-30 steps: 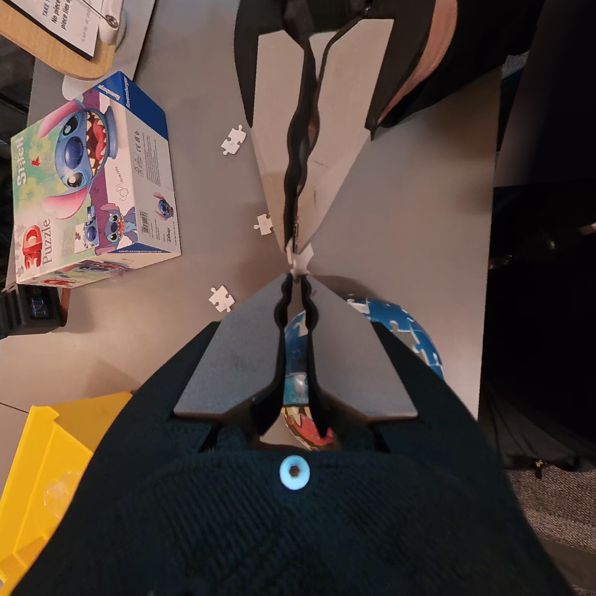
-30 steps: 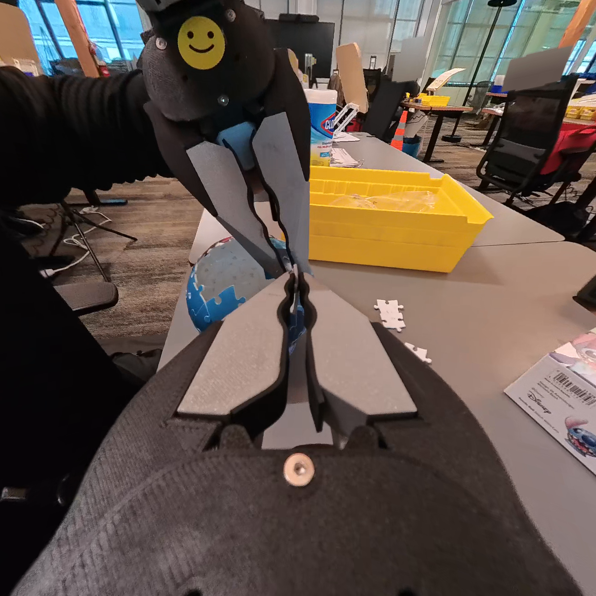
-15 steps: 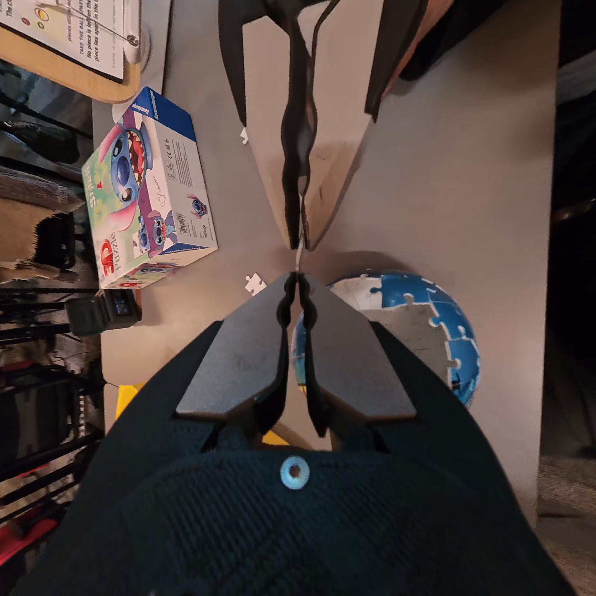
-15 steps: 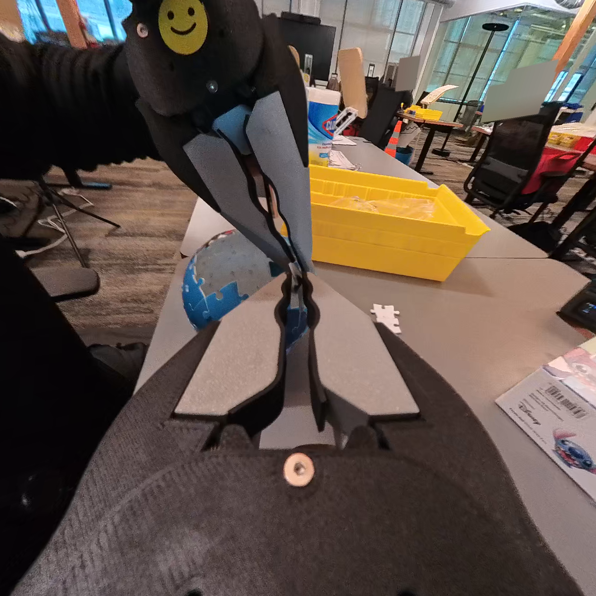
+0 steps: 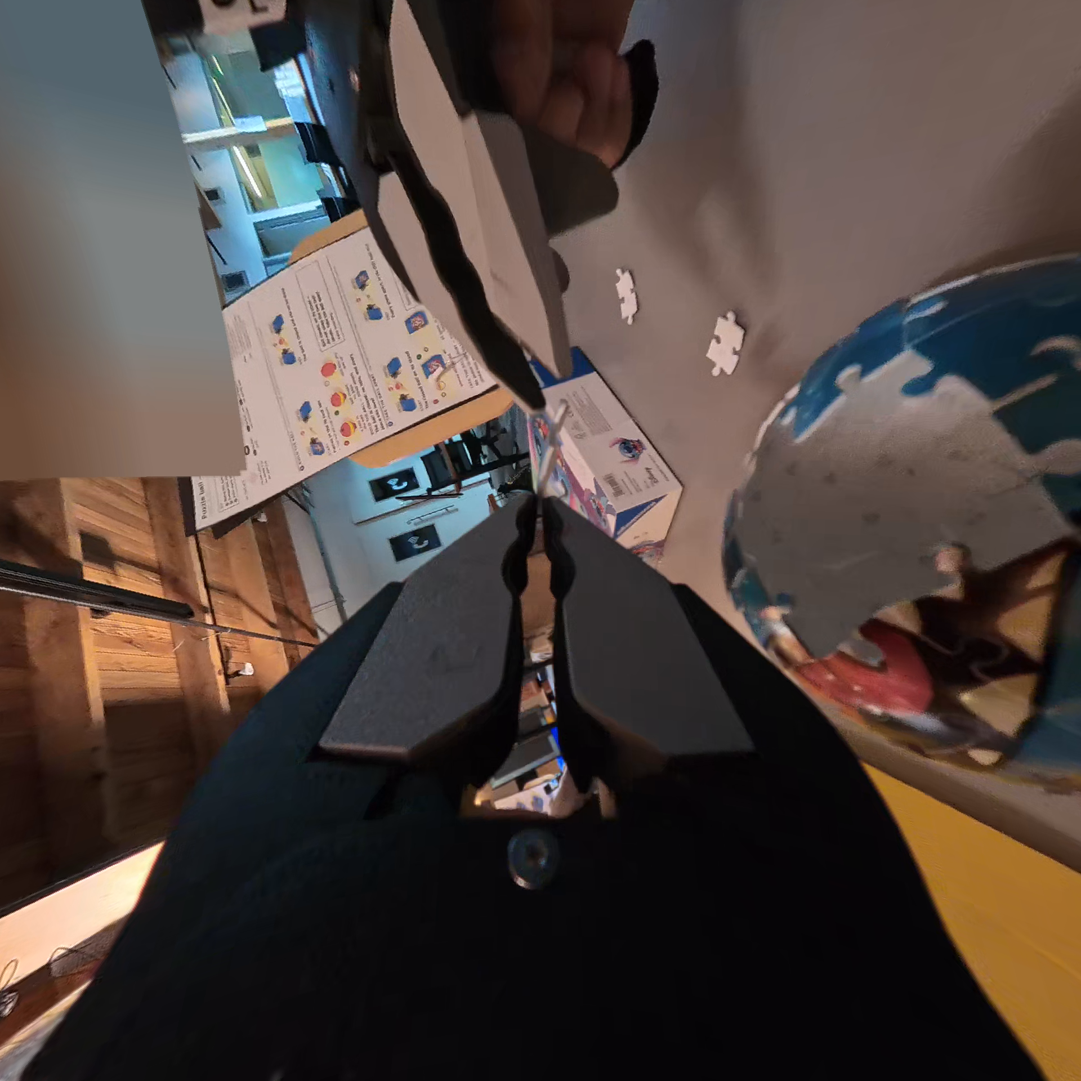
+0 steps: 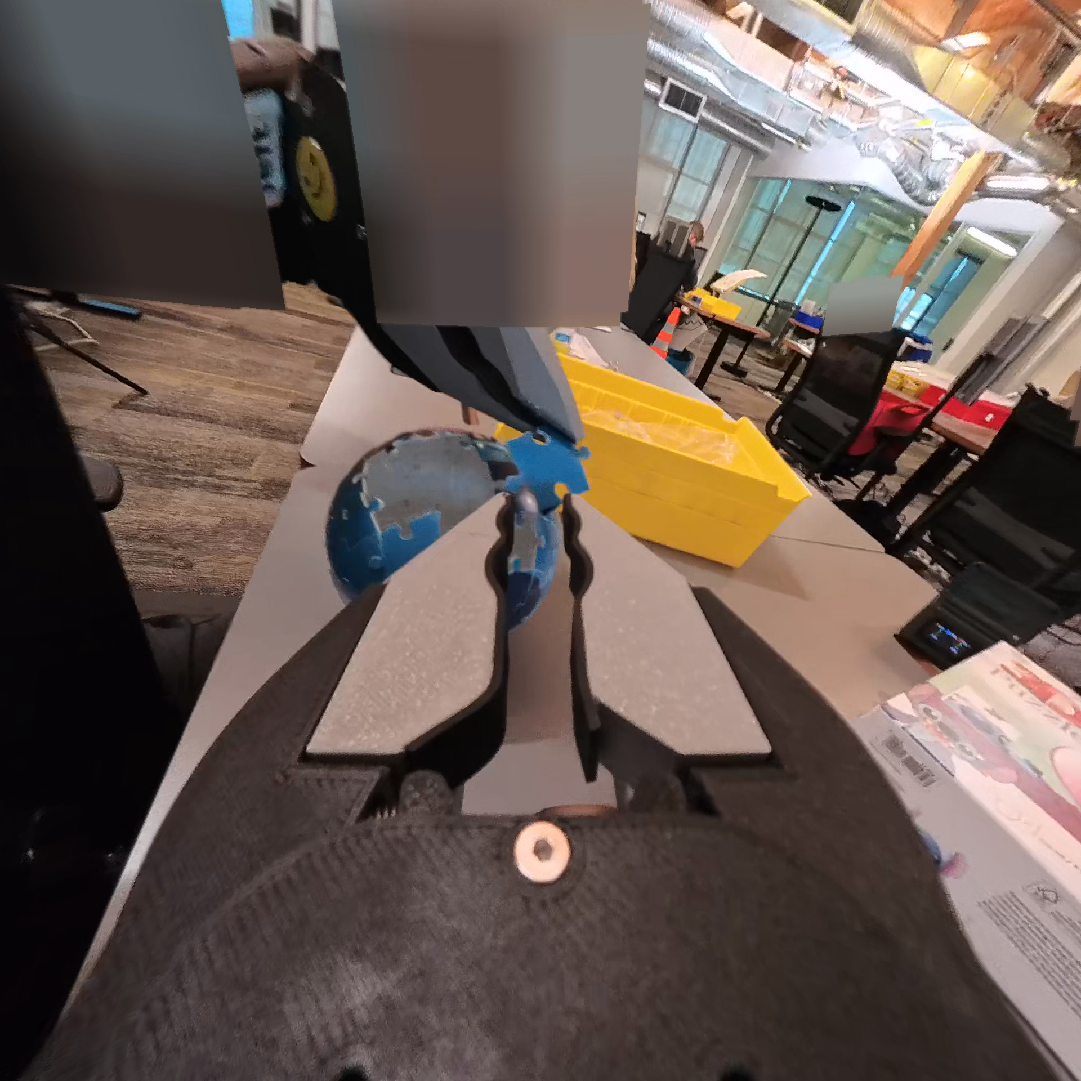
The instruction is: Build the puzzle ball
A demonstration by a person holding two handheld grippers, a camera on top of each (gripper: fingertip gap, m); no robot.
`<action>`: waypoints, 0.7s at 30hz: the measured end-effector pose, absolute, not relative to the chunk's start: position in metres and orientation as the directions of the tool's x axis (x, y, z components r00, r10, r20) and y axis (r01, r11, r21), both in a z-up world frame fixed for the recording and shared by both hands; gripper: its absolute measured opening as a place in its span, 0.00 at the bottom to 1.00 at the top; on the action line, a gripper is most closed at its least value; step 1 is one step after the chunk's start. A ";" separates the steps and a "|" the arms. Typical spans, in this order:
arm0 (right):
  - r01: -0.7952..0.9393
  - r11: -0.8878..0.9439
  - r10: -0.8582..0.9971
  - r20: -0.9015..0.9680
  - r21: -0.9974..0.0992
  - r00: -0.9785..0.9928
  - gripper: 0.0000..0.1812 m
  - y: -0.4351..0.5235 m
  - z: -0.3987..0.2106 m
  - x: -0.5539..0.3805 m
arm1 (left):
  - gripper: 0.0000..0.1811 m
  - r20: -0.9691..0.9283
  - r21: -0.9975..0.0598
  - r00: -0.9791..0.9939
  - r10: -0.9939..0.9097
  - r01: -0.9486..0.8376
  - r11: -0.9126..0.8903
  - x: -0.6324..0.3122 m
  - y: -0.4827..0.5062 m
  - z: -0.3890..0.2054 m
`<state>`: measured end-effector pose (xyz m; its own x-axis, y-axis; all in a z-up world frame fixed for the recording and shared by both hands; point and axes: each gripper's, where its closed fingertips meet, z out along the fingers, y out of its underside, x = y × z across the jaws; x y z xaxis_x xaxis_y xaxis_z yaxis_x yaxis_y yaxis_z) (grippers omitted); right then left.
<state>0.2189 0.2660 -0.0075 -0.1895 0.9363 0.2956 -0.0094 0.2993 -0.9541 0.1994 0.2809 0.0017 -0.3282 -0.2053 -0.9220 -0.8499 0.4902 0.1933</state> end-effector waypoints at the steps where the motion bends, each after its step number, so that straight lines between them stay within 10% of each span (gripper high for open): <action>1: -0.020 0.310 0.932 0.308 -0.951 -0.192 0.07 0.264 -0.005 0.220 | 0.00 -0.920 0.197 -0.331 -0.210 -0.854 0.482 0.196 0.284 0.002; 21: 0.074 0.648 0.759 0.651 -0.758 0.022 0.01 0.257 -0.014 0.201 | 0.01 -0.829 -0.094 -0.146 -0.540 -0.915 0.393 0.189 0.275 -0.029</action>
